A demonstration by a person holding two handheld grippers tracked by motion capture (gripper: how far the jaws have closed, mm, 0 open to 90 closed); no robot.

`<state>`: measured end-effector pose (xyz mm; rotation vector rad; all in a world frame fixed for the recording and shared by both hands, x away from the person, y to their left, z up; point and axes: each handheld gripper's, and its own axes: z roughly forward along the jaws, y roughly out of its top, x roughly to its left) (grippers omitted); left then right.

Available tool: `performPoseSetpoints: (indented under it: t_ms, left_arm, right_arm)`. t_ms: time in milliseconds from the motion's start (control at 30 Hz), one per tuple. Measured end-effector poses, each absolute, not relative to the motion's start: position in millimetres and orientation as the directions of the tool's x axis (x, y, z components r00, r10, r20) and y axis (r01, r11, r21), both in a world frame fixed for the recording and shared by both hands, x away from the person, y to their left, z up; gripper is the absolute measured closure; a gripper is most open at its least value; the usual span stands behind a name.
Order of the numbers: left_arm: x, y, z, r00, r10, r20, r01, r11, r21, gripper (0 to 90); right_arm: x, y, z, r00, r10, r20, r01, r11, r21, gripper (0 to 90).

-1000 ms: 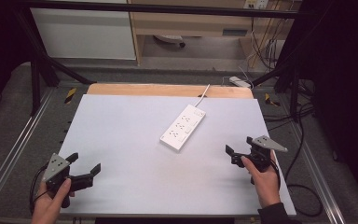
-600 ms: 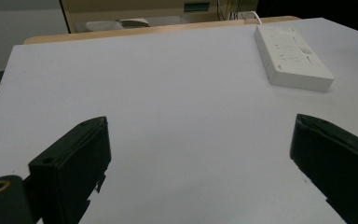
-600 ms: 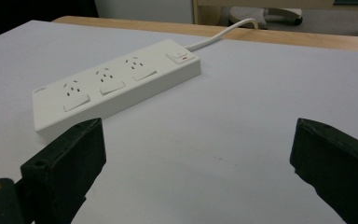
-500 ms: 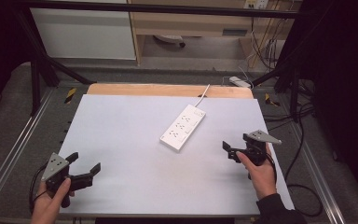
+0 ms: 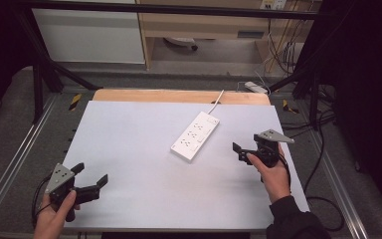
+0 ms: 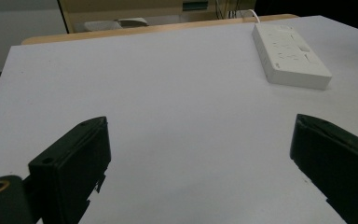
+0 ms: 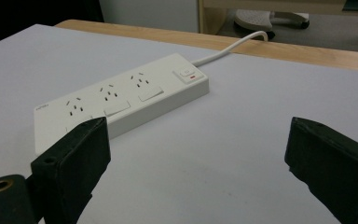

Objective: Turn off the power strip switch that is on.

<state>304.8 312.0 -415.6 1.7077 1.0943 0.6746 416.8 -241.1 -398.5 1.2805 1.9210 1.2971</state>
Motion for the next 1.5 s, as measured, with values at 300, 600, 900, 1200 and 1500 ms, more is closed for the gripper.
performPoseSetpoints:
  t_ms: [300,600,900,1200,1500]
  left_arm:
    - [303.7,311.1,-415.4,0.451,0.891,-0.043,0.360,-0.138,0.923,5.0]
    - [304.7,313.5,-415.2,0.443,0.895,-0.057,0.363,-0.121,0.924,4.9]
    - [304.6,312.0,-415.8,0.447,0.893,-0.053,0.368,-0.129,0.921,5.0]
    - [304.4,311.6,-416.0,0.450,0.891,-0.058,0.370,-0.127,0.920,4.9]
    - [304.7,311.3,-416.3,0.452,0.890,-0.054,0.369,-0.131,0.920,5.0]
  right_arm:
    - [423.1,-229.5,-401.3,-0.451,0.886,0.108,0.438,0.115,0.892,4.0]
    - [433.7,-215.5,-401.7,-0.477,0.871,0.115,0.433,0.119,0.894,4.1]
    - [446.7,-195.3,-392.3,-0.498,0.860,0.111,0.411,0.121,0.904,5.3]
    - [459.0,-177.9,-382.9,-0.516,0.850,0.110,0.390,0.119,0.913,16.9]
    - [468.1,-168.0,-379.2,-0.517,0.850,0.099,0.355,0.107,0.929,37.2]
